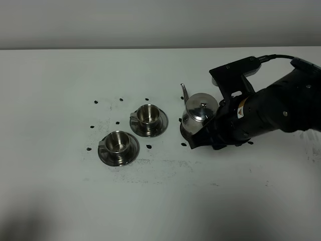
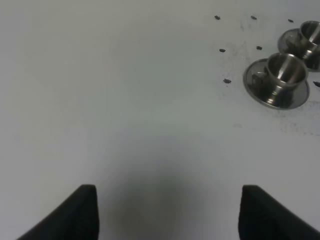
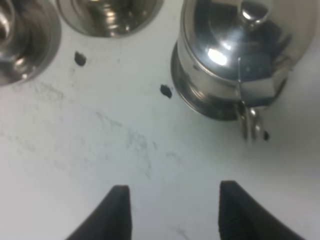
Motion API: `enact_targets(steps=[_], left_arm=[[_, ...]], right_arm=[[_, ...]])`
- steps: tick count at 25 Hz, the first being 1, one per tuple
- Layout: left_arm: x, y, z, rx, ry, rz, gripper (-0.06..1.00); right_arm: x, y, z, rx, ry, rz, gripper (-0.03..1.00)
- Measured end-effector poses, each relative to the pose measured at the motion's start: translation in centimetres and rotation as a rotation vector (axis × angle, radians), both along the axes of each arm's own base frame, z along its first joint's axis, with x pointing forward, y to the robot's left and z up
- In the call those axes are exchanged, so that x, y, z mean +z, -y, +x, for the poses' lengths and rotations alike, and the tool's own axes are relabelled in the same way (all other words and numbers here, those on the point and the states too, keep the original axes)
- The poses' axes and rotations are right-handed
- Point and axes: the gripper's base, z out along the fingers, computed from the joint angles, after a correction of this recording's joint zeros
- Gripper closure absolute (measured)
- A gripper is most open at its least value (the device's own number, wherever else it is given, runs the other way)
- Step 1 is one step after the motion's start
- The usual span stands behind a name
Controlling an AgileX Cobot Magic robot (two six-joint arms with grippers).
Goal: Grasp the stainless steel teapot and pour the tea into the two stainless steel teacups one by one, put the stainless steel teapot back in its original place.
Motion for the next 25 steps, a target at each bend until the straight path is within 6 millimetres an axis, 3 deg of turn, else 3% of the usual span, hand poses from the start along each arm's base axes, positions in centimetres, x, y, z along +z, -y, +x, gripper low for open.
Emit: enact_targets(steps=[6, 14, 25], left_arm=[[0.0, 0.0, 0.0, 0.0, 0.0, 0.0, 0.37], [0.0, 0.0, 0.0, 0.0, 0.0, 0.0, 0.37], [0.0, 0.0, 0.0, 0.0, 0.0, 0.0, 0.37]], right_arm=[[1.5, 0.1, 2.4, -0.007, -0.024, -0.108, 0.55], [-0.8, -1.3, 5.2, 0.056, -0.053, -0.219, 0.43], [-2.7, -0.9, 8.1, 0.06, -0.136, -0.183, 0.41]])
